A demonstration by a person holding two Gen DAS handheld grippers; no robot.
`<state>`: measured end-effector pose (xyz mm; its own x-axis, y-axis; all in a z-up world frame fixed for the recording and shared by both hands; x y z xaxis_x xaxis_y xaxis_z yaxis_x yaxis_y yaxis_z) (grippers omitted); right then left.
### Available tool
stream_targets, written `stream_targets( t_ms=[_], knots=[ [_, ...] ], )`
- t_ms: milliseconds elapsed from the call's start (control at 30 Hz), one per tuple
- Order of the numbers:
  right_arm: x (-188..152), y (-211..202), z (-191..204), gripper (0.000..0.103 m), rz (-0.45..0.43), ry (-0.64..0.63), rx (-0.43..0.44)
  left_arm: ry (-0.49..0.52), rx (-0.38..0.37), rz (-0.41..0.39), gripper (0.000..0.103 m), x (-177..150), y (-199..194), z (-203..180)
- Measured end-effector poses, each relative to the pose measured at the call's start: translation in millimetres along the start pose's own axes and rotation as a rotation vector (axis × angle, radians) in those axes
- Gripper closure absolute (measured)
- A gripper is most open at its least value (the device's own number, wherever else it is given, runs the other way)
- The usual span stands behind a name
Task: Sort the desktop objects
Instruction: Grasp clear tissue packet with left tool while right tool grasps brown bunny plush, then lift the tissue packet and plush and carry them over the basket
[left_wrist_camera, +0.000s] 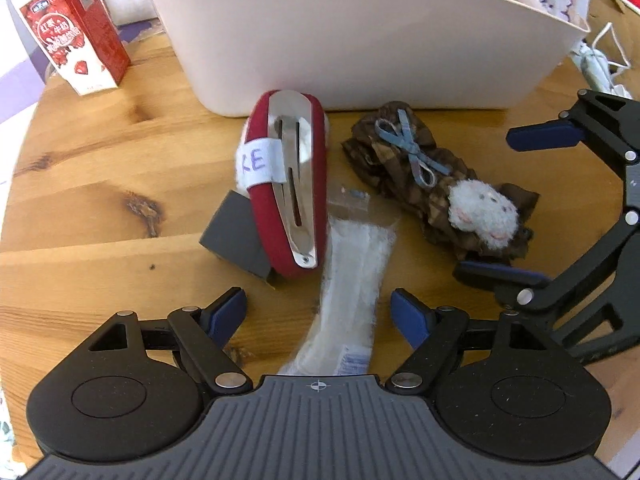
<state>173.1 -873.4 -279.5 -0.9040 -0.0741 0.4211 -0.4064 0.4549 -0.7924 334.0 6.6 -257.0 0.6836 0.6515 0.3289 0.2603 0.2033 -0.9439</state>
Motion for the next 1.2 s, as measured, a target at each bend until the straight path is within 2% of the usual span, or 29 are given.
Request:
stream_targets(
  t_ms=[67,100,167,200,267,300,333,467,633,867,1000,1200],
  knots=[
    [5.9,3.2,1.8,0.005,-0.009,-0.014,-0.002,0.007,0.012,-0.016,0.027,0.7,0.3,0.8],
    [10.0,4.4,2.9,0.011,-0.019,-0.012,0.005,0.008,0.01,-0.023,0.028,1.3,-0.6,1.8],
    [11.0,5.3,4.4,0.027,-0.025,0.006,0.01,0.023,-0.003,-0.035,0.036,1.3,-2.5,1.3],
    [10.6,7.1,3.6,0.041,-0.021,0.018,0.019,0.036,-0.008,-0.043,0.04,0.9,-4.2,0.5],
    [7.7,8.9,3.1,0.067,-0.013,0.04,0.03,0.062,-0.028,-0.058,0.064,0.0,-7.4,-3.0],
    [5.6,7.2,2.5,0.069,-0.017,0.052,0.028,0.076,-0.039,-0.059,0.07,-0.8,-8.7,-5.3],
    [4.6,6.9,2.0,0.069,-0.017,0.067,0.033,0.085,-0.047,-0.055,0.073,-2.6,-9.5,-7.0],
    [-5.1,-0.6,0.4,0.07,-0.011,0.129,0.059,0.091,-0.106,-0.016,0.076,-6.0,-11.3,-10.9],
    [-17.3,-12.2,-0.4,0.071,-0.01,0.212,0.061,0.106,-0.135,0.01,0.077,-13.9,-14.1,-9.1],
    [-32.3,-36.6,2.0,0.071,-0.039,0.302,0.039,0.147,-0.16,0.007,0.077,-20.2,-25.6,-8.2],
    [-39.0,-51.7,7.0,0.071,-0.063,0.356,0.023,0.143,-0.2,0.023,0.077,-20.5,-31.7,-5.3],
    [-45.9,-74.1,18.4,0.071,-0.094,0.416,0.008,0.147,-0.207,0.0,0.077,-21.0,-45.7,0.1]
  ],
)
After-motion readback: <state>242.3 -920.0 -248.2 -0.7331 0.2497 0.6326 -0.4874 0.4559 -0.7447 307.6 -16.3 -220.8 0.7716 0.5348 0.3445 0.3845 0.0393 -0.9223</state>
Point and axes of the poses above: each gripper's, at about its wrist camera, not at the fingertips, and y roughly the way its jaws point, z to its left, x to its top, the point moved 6 cm from there along y, roughly the way its jaws point, and after that the axes turned 13 degrees about -y, right-handed, at the moved point
